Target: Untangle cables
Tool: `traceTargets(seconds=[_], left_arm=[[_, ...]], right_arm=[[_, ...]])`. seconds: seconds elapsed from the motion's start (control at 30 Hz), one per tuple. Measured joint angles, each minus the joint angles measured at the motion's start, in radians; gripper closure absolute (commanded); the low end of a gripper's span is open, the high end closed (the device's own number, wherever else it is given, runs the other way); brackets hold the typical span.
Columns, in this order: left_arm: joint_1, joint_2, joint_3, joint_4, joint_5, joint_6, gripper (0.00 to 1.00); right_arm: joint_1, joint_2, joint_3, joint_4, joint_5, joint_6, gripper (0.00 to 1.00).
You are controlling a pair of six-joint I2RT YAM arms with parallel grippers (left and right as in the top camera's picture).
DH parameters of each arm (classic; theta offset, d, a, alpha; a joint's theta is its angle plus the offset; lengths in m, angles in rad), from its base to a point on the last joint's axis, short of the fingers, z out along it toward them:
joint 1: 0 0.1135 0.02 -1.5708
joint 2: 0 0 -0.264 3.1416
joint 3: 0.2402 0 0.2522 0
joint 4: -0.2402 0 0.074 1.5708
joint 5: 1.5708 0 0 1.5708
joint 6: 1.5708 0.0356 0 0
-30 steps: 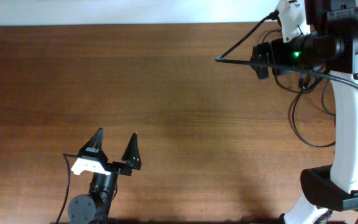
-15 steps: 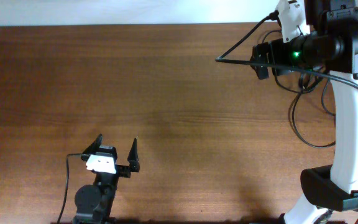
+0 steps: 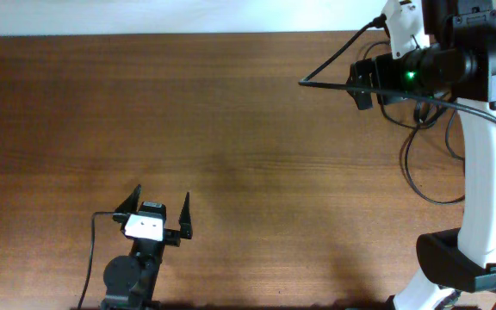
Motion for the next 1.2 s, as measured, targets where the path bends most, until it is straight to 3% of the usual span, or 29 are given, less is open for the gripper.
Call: traceTargets(seconds=[0.83,1.2], left_arm=[[0.000,0.000,0.000,0.000,0.000,0.000,0.01],[0.000,0.000,0.000,0.000,0.000,0.000,0.01]], right_arm=[[0.000,0.000,0.000,0.003,0.019,-0.004,0.01],[0.060,-0.086,-0.009,0.374,0.002,-0.004,0.01]])
